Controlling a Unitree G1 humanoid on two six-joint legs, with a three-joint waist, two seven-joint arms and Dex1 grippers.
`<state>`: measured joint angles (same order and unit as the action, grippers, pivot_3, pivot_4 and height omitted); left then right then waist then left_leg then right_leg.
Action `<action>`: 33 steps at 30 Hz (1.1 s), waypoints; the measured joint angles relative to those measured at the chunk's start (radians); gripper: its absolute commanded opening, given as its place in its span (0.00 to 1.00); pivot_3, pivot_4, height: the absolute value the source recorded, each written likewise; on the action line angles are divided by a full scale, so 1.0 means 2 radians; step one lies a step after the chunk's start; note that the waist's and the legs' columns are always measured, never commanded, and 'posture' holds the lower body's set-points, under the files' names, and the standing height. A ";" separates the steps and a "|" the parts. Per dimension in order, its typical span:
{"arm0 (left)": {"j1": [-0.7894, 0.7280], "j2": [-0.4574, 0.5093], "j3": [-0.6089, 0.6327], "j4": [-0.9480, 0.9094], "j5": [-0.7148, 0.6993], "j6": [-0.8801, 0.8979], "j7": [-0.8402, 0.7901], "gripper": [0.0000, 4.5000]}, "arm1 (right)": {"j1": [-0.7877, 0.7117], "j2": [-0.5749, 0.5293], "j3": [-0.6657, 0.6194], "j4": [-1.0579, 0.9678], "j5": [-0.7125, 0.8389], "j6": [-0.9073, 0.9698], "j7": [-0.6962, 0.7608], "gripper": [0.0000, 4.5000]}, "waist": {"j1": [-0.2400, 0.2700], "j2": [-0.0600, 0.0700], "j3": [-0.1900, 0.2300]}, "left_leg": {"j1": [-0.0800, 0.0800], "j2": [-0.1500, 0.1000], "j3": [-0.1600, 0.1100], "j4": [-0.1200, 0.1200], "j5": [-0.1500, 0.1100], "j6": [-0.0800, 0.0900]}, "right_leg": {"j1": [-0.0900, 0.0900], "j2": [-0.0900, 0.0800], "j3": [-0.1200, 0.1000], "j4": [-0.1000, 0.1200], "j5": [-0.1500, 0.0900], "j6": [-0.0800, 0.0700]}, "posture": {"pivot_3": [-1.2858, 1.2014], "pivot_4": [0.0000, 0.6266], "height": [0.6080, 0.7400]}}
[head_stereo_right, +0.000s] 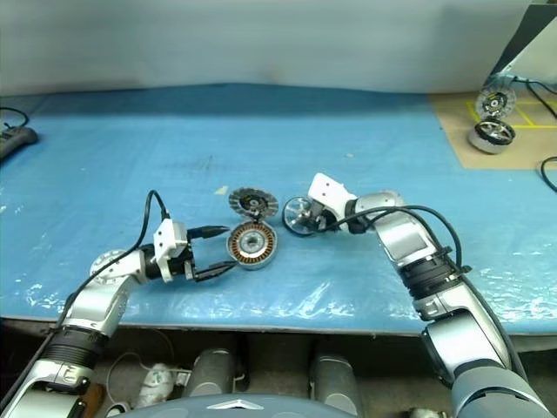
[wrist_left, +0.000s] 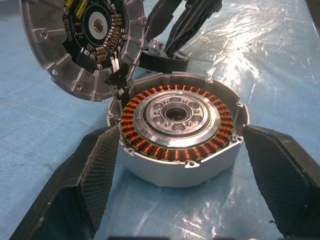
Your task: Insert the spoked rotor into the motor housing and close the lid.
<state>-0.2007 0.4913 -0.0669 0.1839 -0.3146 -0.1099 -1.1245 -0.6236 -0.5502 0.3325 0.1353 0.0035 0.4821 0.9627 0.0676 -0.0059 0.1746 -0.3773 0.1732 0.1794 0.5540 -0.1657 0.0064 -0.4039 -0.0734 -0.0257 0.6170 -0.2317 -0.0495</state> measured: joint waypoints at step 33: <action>0.026 0.015 -0.003 -0.009 0.006 -0.018 -0.008 0.92 | 0.083 0.083 -0.079 -0.180 0.257 0.205 -0.041 0.28 | 0.001 0.000 0.000 | -0.003 -0.001 0.000 -0.003 0.001 -0.002 | -0.002 0.000 0.000 -0.004 0.000 0.000 | 0.52 0.24 1.00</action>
<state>-0.1481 0.5214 -0.0723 0.1664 -0.3030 -0.1465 -1.1409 -0.4579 -0.3850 0.1741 -0.2256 0.5167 0.8913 0.8815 0.0699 -0.0050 0.1750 -0.3824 0.1719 0.1792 0.5472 -0.1638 0.0031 -0.4077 -0.0734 -0.0264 0.6097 -0.2318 -0.0493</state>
